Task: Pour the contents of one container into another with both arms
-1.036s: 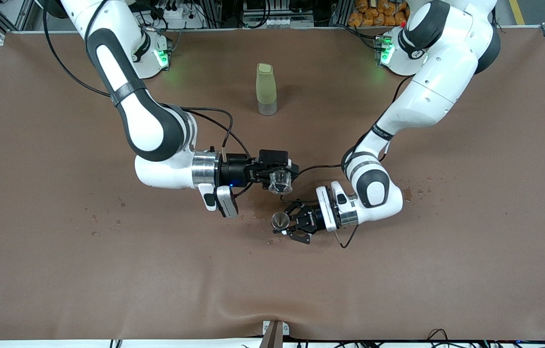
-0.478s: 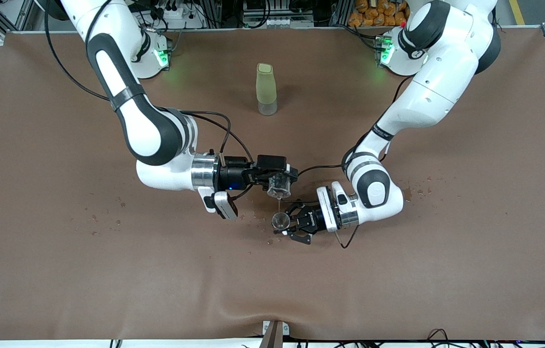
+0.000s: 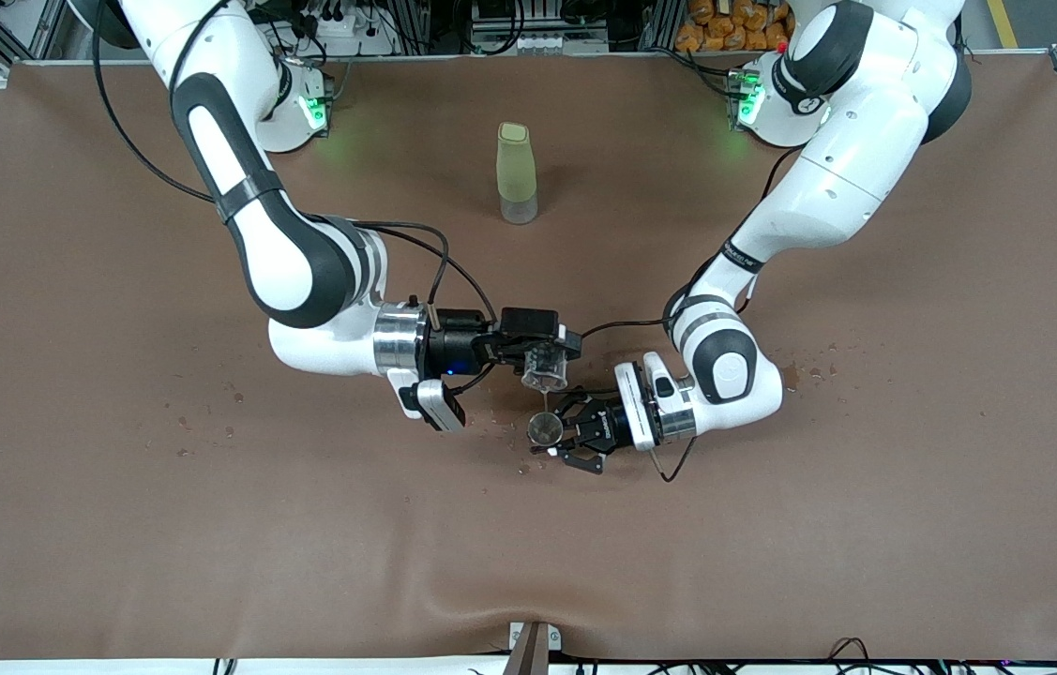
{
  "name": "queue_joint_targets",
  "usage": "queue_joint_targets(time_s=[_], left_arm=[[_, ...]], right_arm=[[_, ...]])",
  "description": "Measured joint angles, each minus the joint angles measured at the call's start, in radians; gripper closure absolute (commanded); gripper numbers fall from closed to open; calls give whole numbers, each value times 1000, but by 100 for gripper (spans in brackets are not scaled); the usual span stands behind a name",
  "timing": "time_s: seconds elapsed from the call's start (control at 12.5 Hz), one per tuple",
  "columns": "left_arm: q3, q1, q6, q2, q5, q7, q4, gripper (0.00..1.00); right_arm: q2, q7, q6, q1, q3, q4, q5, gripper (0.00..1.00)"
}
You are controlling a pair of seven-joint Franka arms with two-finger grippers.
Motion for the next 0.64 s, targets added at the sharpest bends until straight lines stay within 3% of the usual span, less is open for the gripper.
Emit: queue_joint_targets(time_s=[0.64], left_arm=[[0, 0, -1, 0, 0, -7, 0, 100]], right_arm=[[16, 47, 0, 0, 0, 13, 102, 100]])
